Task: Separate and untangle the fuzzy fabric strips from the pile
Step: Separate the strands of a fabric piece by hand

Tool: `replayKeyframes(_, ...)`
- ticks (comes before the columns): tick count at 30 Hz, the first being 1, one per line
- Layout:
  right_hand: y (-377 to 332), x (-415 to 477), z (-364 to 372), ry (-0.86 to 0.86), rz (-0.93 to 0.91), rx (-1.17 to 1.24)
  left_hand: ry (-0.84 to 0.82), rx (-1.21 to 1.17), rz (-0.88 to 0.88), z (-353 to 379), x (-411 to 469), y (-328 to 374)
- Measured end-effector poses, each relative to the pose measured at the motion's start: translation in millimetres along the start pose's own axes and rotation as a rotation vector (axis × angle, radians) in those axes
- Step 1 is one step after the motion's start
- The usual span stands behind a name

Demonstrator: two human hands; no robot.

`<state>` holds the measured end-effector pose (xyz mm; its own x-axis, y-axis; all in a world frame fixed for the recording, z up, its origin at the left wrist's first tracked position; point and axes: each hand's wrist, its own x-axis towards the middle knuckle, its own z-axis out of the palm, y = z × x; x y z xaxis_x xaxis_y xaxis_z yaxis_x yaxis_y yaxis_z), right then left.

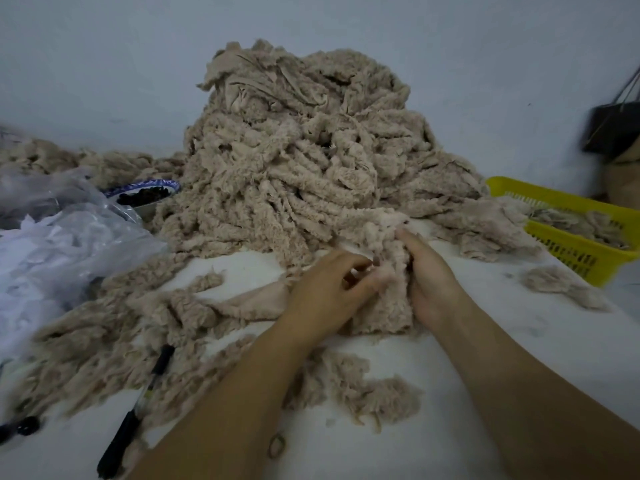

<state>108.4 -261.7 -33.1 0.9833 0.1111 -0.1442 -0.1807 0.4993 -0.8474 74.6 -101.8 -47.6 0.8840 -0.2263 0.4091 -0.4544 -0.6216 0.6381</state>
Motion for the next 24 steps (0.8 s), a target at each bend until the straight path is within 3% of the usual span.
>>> replayKeyframes(4, 1, 0, 4, 0.103, -0.093, -0.080, -0.184, 0.071, -0.030, 9, -1, -6)
replayKeyframes(6, -1, 1, 0, 0.208, -0.120, -0.171, -0.195, 0.030, -0.038, 7, -1, -9)
replayKeyframes(9, -1, 5, -8, 0.366, -0.224, -0.564, -0.147, 0.060, -0.071, 1, -1, -15)
replayKeyframes(12, 3, 4, -10, 0.422, -0.499, -1.057, -0.159, 0.171, -0.154, -7, -1, -23)
replayKeyframes(14, 6, -3, -2, 0.334, -0.763, -1.160, -0.170, 0.194, -0.175, -8, -1, -24)
replayKeyframes(15, 9, -7, 5, 0.212, -0.806, -1.148, -0.141, 0.188, -0.177, -9, -1, -24)
replayKeyframes(17, 19, -10, 14, -0.063, -0.694, -1.288, -0.014, 0.135, -0.202, -11, 0, -24)
replayKeyframes(20, 28, -7, 11, -0.240, -0.512, -1.727, 0.192, -0.060, -0.339, -17, 3, -28)
replayKeyframes(24, 14, -5, 3, -0.093, -0.519, -1.630, 0.362, -0.797, -0.623, -31, 5, -29)
